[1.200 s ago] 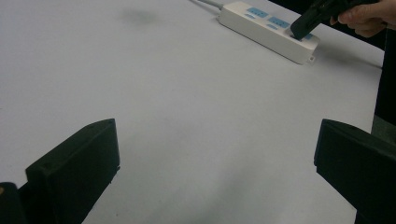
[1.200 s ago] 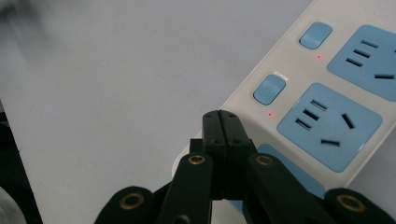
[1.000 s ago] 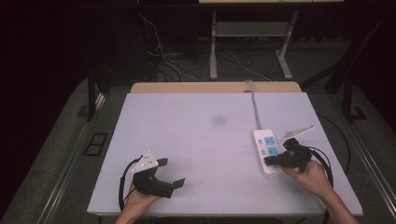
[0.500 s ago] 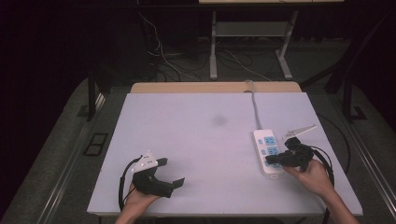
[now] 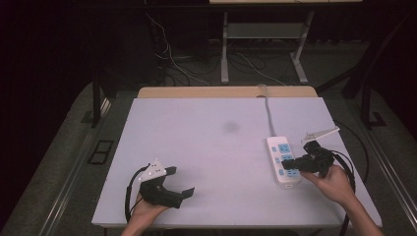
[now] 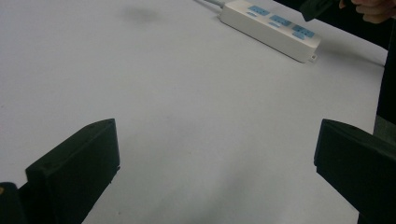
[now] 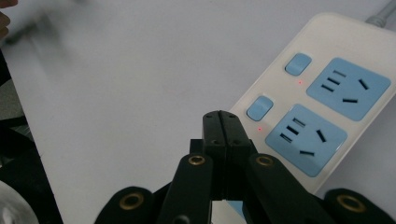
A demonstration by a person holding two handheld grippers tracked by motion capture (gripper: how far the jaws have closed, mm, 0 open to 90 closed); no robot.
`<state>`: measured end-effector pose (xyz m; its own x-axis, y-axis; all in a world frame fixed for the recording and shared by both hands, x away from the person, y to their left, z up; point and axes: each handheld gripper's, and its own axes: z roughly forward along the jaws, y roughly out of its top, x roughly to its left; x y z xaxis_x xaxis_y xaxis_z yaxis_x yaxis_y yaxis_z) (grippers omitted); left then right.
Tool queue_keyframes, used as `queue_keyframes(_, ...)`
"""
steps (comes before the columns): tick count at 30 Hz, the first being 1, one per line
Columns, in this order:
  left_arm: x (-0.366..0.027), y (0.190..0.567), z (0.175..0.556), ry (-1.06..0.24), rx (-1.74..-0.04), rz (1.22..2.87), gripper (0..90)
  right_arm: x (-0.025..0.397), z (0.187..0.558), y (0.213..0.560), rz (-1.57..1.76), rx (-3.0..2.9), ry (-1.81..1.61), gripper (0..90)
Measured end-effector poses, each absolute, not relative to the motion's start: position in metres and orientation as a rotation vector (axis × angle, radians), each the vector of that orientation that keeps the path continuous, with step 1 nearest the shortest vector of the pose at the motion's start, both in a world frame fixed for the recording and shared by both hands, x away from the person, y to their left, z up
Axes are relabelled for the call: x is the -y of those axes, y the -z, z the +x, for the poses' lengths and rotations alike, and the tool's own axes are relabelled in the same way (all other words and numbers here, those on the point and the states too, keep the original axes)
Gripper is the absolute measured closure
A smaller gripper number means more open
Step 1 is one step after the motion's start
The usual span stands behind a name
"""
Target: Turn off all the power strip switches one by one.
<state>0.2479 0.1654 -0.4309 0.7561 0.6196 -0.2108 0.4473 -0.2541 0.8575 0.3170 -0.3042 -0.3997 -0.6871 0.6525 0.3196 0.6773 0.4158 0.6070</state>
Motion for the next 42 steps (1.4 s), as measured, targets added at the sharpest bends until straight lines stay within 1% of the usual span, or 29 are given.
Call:
queue_keyframes(10, -0.166, 0.431, 0.248, -0.205, -0.819, 1.895, 0.0, 0.299, 0.325, 0.381, -1.196, 2.656, 1.127, 90.0)
queue_keyframes(19, -0.166, 0.431, 0.248, -0.205, -0.817, 1.895, 0.0, 0.297, 0.334, 0.374, -1.197, 2.662, 1.114, 90.0)
queue_keyframes(28, -0.166, 0.431, 0.248, -0.204, -0.817, 1.895, 0.0, 0.296, 0.345, 0.373, -1.197, 2.669, 1.093, 90.0)
queue_keyframes(42, -0.166, 0.431, 0.249, -0.203, -0.811, 1.896, 0.0, 0.293, 0.357, 0.385, -1.189, 2.682, 1.04, 90.0)
